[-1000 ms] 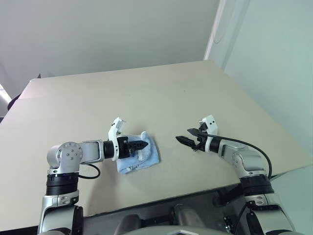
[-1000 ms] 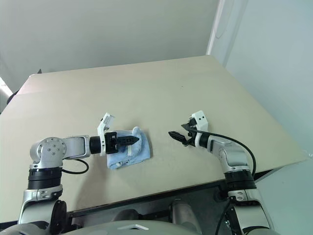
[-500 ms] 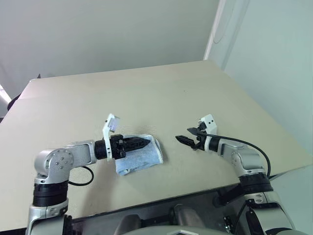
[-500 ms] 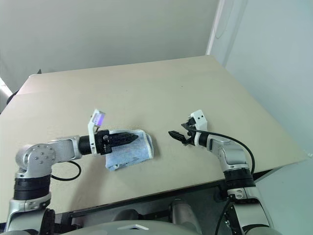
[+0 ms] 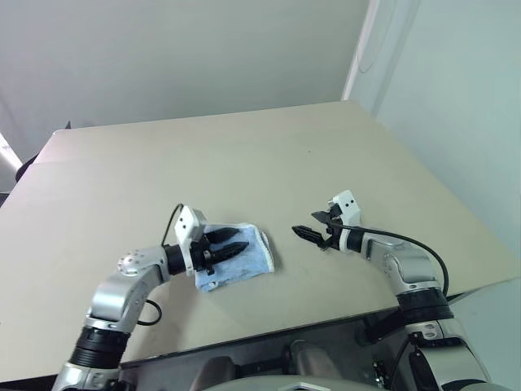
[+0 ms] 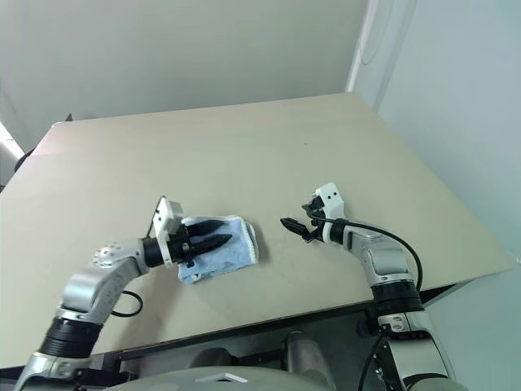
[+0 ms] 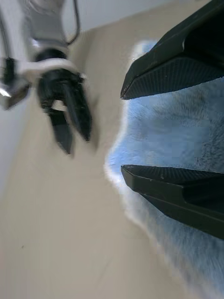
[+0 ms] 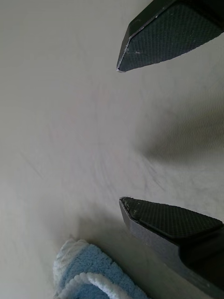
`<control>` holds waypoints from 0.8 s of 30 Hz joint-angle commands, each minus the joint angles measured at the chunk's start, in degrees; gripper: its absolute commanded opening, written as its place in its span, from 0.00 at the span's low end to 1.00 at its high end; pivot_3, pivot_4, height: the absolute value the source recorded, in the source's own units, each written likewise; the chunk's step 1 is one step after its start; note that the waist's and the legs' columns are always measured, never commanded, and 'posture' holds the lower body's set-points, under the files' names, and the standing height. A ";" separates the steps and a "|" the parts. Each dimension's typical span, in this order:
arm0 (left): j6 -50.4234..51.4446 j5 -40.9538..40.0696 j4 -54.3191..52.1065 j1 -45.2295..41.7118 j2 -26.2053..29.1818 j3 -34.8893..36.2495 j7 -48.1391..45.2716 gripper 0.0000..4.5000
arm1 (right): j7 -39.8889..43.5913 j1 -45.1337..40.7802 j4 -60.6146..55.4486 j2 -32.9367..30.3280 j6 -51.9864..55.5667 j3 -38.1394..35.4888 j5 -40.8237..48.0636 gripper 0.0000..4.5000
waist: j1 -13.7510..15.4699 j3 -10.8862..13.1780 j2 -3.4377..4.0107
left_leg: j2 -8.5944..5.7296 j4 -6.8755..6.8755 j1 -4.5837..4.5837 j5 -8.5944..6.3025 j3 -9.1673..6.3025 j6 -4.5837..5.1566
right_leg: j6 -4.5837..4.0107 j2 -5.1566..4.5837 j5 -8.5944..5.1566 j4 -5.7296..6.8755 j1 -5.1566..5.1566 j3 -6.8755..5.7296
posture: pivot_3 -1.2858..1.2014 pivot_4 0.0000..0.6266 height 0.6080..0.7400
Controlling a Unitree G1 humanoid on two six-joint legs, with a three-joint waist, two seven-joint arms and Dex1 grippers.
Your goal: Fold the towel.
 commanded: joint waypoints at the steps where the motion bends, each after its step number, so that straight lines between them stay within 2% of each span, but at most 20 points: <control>1: -8.81 4.88 7.14 -0.55 -1.82 -2.30 -1.34 0.52 | 1.04 -1.06 -2.33 -0.87 0.23 -1.12 1.39 1.00 | -0.03 0.00 0.00 | 0.01 0.00 0.01 0.00 0.00 0.00 | 0.00 0.01 0.00 0.01 0.00 0.00 | 0.52 0.00 1.00; 6: -16.21 7.97 17.86 -3.16 -5.85 -3.00 -1.40 0.52 | 2.56 -1.00 -4.59 -1.32 2.87 -1.20 3.39 1.00 | 0.82 -0.05 0.08 | 0.02 0.00 0.35 0.00 0.00 0.01 | -0.03 0.01 -0.04 0.02 0.33 -0.05 | 0.52 0.00 1.00; 10: -19.59 8.58 21.87 -5.00 -8.57 -2.32 -0.71 0.52 | 3.99 -1.08 -5.83 -1.36 6.49 -2.27 6.76 1.00 | 1.57 -0.10 0.16 | 0.02 0.01 0.76 0.00 -0.03 0.02 | -0.02 0.02 -0.09 -0.01 0.80 -0.07 | 0.52 0.00 1.00; 17: -19.73 7.15 19.56 -3.24 -9.19 -1.53 -2.25 0.52 | 4.93 -4.89 -8.64 -1.01 19.75 -5.91 17.32 1.00 | 1.36 -0.12 0.23 | 0.03 0.06 0.77 0.00 -0.05 0.03 | 0.05 0.01 -0.07 -0.04 0.91 -0.07 | 0.52 0.00 1.00; 21: -20.65 7.07 16.60 -1.77 -8.38 -1.01 -2.65 0.52 | 4.88 -11.19 -3.66 -0.94 36.16 -5.45 22.52 1.00 | 1.31 -0.12 0.23 | 0.04 0.05 0.71 0.00 -0.05 0.03 | 0.05 0.02 -0.06 -0.02 0.82 -0.07 | 0.52 0.00 1.00; 24: -19.32 5.61 11.80 -0.43 -6.63 -0.14 -3.61 0.52 | 4.57 -13.24 -1.04 -0.61 41.21 -3.53 22.66 1.00 | 1.34 -0.12 0.21 | 0.09 0.01 0.64 0.00 -0.05 0.03 | 0.05 0.03 -0.06 -0.02 0.73 -0.07 | 0.52 0.00 1.00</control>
